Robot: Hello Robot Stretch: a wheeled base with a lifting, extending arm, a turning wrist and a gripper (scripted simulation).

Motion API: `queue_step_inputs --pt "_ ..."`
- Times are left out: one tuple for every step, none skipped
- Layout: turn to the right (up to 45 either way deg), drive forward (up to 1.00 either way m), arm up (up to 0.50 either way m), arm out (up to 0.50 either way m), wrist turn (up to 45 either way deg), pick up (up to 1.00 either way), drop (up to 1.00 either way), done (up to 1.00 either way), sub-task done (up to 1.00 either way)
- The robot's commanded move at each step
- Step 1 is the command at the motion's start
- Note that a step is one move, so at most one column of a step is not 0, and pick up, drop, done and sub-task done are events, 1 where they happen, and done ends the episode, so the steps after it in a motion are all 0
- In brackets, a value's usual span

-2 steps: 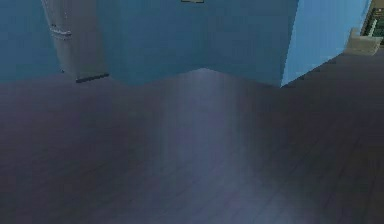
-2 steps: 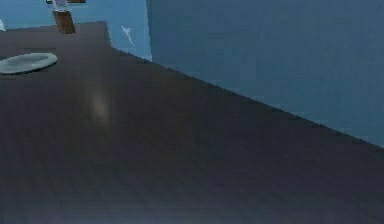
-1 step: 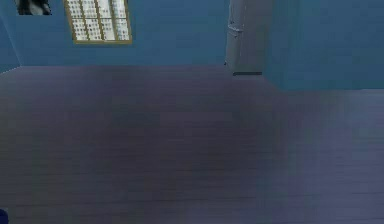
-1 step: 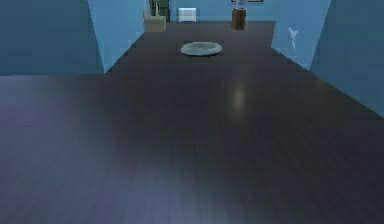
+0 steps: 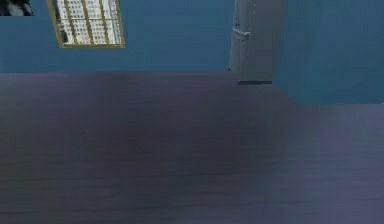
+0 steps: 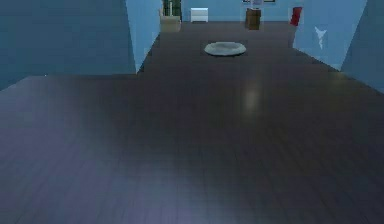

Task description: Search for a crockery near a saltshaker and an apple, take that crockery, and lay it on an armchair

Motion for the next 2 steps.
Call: queue_step_inputs --pt "-39.0 0.0 0.0 0.0 0.0 0.0 0.0 0.0 0.0" --pt "-3.0 0.0 0.0 0.0 0.0 0.0 0.0 0.0 0.0"
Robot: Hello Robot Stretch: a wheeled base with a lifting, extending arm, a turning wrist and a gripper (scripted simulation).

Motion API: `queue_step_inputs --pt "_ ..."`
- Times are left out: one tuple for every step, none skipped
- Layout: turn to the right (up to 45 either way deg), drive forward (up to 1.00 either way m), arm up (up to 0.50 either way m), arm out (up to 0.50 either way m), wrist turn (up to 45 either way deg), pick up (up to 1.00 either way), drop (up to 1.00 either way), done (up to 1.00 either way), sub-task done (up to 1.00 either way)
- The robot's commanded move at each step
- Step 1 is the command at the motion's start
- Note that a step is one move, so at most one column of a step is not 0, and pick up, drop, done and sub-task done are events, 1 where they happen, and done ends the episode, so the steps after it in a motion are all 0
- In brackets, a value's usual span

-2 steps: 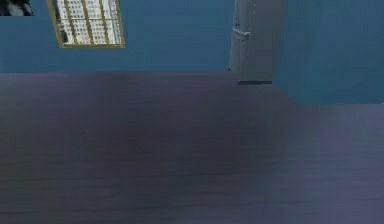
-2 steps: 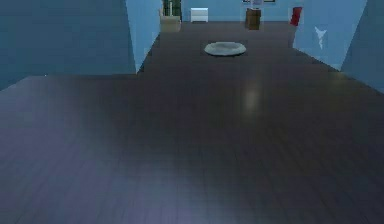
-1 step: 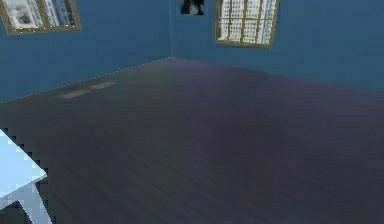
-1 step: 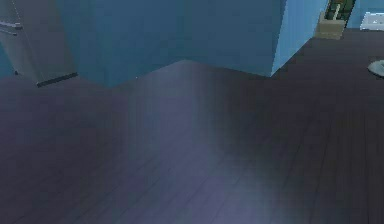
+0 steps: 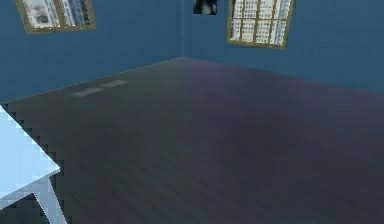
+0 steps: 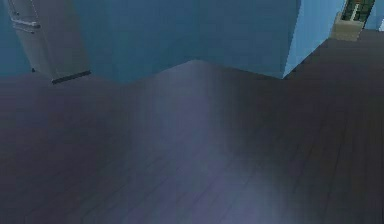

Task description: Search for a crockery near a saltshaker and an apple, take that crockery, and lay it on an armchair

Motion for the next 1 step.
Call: queue_step_inputs --pt "0.0 1.0 0.0 0.0 0.0 0.0 0.0 0.0 0.0"
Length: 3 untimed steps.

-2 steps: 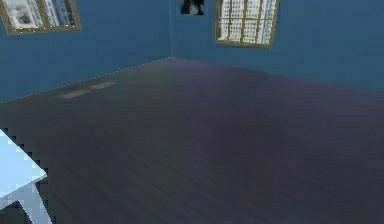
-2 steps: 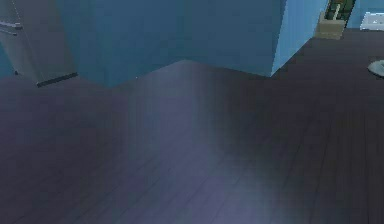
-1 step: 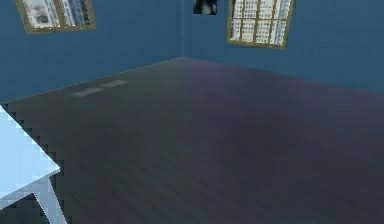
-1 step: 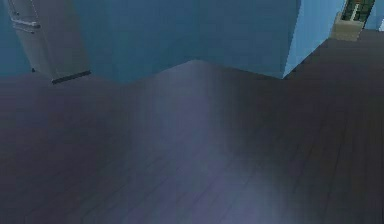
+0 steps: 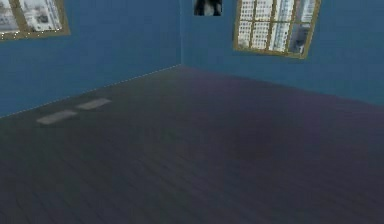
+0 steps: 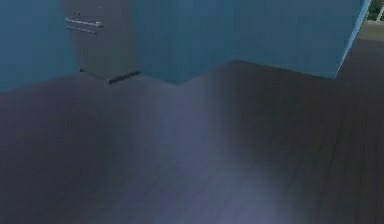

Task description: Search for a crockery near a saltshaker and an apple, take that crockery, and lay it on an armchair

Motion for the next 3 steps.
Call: queue_step_inputs --pt "0.0 0.1 0.0 0.0 0.0 0.0 0.0 0.0 0.0" --pt "-45.0 0.0 0.0 0.0 0.0 0.0 0.0 0.0 0.0" --pt "-6.0 0.0 0.0 0.0 0.0 0.0 0.0 0.0 0.0"
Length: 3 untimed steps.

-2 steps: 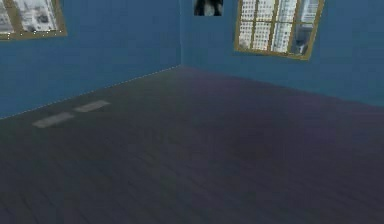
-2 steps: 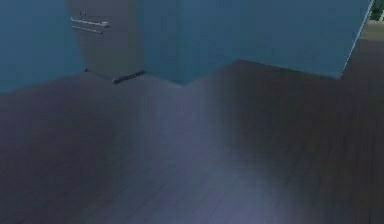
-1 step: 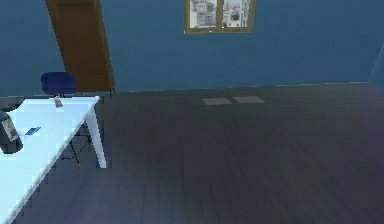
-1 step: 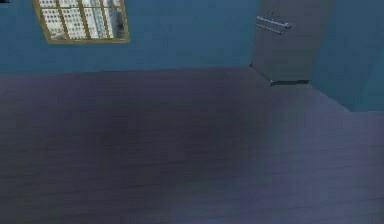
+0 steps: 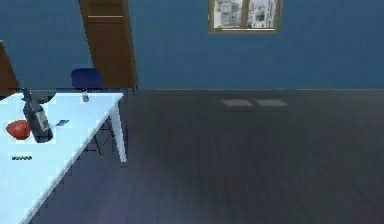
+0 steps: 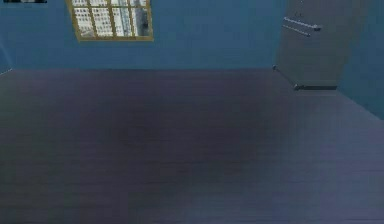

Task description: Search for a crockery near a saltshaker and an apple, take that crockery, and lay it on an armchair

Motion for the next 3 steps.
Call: queue_step_inputs --pt "0.0 0.65 0.0 0.0 0.0 0.0 0.0 0.0 0.0" --pt "-45.0 0.0 0.0 0.0 0.0 0.0 0.0 0.0 0.0" --pt "42.0 0.0 0.0 0.0 0.0 0.0 0.0 0.0 0.0"
